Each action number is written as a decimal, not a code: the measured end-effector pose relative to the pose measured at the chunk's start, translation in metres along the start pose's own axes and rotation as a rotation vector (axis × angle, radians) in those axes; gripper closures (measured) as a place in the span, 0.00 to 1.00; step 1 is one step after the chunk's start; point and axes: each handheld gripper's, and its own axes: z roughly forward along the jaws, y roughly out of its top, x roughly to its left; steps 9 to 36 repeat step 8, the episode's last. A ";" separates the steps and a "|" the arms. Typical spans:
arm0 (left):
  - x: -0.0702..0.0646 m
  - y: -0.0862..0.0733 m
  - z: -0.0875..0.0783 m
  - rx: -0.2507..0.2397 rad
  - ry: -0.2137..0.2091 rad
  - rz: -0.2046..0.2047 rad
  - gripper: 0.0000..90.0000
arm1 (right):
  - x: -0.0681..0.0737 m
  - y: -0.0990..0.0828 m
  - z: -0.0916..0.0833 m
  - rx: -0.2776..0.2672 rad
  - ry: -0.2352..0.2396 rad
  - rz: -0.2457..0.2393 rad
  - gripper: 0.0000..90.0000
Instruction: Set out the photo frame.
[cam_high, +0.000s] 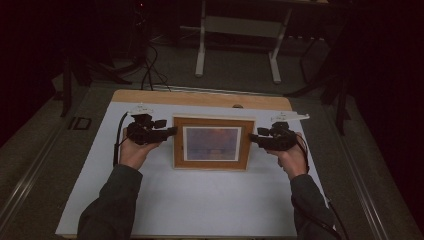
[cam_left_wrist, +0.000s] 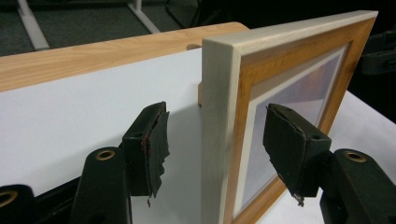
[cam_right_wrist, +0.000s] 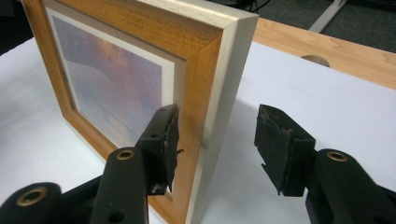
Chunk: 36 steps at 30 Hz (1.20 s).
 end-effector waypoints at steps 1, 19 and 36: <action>0.000 -0.001 -0.003 0.001 0.007 0.002 0.46 | 0.000 -0.001 -0.001 0.001 0.000 0.000 0.54; 0.002 -0.013 -0.019 0.034 0.069 -0.005 0.47 | -0.002 -0.008 -0.006 0.016 -0.007 0.002 0.54; 0.002 -0.013 -0.019 0.034 0.069 -0.005 0.47 | -0.002 -0.008 -0.006 0.016 -0.007 0.002 0.54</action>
